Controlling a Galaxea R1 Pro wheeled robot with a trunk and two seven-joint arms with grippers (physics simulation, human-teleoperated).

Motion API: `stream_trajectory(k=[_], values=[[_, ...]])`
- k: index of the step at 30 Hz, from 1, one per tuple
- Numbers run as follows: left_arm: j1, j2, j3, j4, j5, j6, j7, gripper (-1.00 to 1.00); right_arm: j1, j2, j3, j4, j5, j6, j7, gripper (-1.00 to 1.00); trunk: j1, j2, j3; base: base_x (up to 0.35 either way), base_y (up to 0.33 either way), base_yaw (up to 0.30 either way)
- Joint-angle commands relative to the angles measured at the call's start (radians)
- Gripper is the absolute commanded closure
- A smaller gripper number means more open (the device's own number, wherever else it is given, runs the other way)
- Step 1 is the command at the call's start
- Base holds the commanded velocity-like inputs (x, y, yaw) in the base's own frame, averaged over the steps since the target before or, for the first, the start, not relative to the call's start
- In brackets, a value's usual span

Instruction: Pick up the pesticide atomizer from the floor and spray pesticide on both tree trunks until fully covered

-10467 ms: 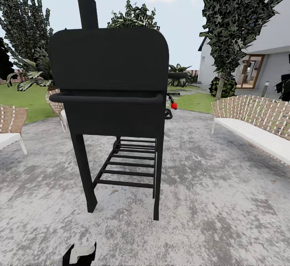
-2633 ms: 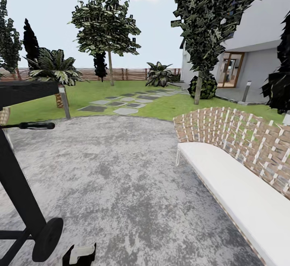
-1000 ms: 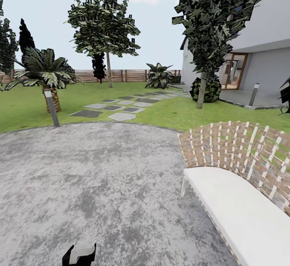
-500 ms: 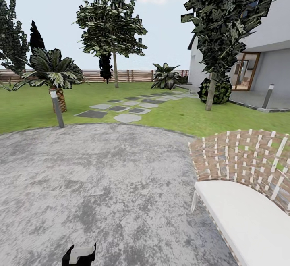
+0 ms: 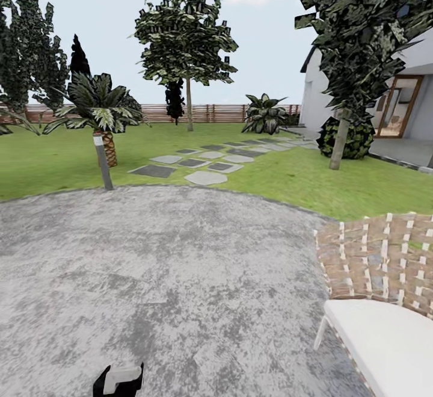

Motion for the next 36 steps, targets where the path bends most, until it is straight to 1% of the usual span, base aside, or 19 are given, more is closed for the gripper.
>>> stream_trajectory(k=[1,13,28,36], values=[[-0.001,-0.001,0.004,0.001,-0.006,-0.003,0.001,-1.00,0.000,0.000,-0.001,-0.001,-0.001,-0.002,0.000,-1.00,0.000,0.000,-0.001,0.313,0.153,0.169],[-0.001,-0.001,0.004,0.001,-0.006,-0.003,0.001,-1.00,0.000,-0.001,-0.002,0.001,-0.001,-0.002,0.000,-1.00,0.000,0.000,-0.001,0.312,0.149,0.026],[-0.001,-0.001,0.004,0.001,-0.006,-0.003,0.001,-1.00,0.000,-0.002,-0.001,0.001,0.003,-0.002,0.000,-1.00,0.000,0.000,-0.001,0.330,0.010,0.000],[-0.001,-0.001,0.004,0.001,-0.006,-0.003,0.001,-1.00,0.000,-0.003,-0.001,-0.001,-0.002,-0.002,0.002,-1.00,0.000,0.000,-0.001,0.332,0.000,0.000]])
